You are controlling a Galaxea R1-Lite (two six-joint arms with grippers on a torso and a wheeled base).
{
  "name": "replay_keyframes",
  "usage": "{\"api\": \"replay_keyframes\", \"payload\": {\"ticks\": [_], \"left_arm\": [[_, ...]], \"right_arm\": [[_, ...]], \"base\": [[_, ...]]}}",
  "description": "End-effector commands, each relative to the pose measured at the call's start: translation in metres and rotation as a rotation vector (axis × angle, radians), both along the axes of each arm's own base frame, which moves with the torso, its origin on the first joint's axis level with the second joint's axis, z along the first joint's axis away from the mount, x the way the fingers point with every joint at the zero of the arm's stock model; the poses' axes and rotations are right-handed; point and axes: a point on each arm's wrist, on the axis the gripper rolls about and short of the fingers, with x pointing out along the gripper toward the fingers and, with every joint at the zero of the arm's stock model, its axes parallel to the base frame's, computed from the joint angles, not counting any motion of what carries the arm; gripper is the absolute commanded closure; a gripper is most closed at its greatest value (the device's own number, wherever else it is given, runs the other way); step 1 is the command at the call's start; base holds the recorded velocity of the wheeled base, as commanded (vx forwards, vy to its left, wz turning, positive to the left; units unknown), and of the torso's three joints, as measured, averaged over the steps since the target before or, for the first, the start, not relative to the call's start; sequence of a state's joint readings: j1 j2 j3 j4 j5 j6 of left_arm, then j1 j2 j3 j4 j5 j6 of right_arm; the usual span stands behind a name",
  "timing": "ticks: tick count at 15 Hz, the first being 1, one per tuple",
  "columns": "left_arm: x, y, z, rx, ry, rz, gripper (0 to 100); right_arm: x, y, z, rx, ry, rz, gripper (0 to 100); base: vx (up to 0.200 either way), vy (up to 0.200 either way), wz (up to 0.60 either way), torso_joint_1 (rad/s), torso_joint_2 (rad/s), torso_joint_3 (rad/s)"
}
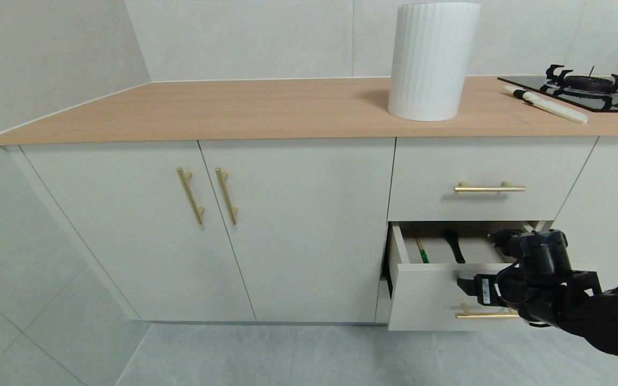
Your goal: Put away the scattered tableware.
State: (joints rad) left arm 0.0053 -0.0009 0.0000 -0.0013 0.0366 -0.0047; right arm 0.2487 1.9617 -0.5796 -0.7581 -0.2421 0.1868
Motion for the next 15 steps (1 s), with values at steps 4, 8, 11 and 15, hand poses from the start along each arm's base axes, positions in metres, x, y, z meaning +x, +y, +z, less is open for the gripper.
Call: {"api": "replay_keyframes", "payload": {"ticks": [4, 8, 11, 15], "left_arm": [[0.000, 0.000, 0.000, 0.000, 0.001, 0.001, 0], [0.000, 0.000, 0.000, -0.001, 0.001, 0.003, 0], [0.000, 0.000, 0.000, 0.000, 0.001, 0.001, 0], [0.000, 0.000, 0.000, 0.000, 0.001, 0.001, 0]], "right_arm": [[0.024, -0.020, -0.029, 0.012, -0.064, -0.078, 0], [0.041, -0.018, -0.050, 0.037, -0.186, -0.082, 0], [0.052, -0.016, -0.060, 0.051, -0.255, -0.083, 0], [0.070, -0.019, -0.066, 0.048, -0.340, -0.140, 0]], "base": [[0.000, 0.000, 0.00, 0.000, 0.00, 0.000], [0.000, 0.000, 0.00, 0.000, 0.00, 0.000], [0.000, 0.000, 0.00, 0.000, 0.00, 0.000], [0.000, 0.000, 0.00, 0.000, 0.00, 0.000]]}}
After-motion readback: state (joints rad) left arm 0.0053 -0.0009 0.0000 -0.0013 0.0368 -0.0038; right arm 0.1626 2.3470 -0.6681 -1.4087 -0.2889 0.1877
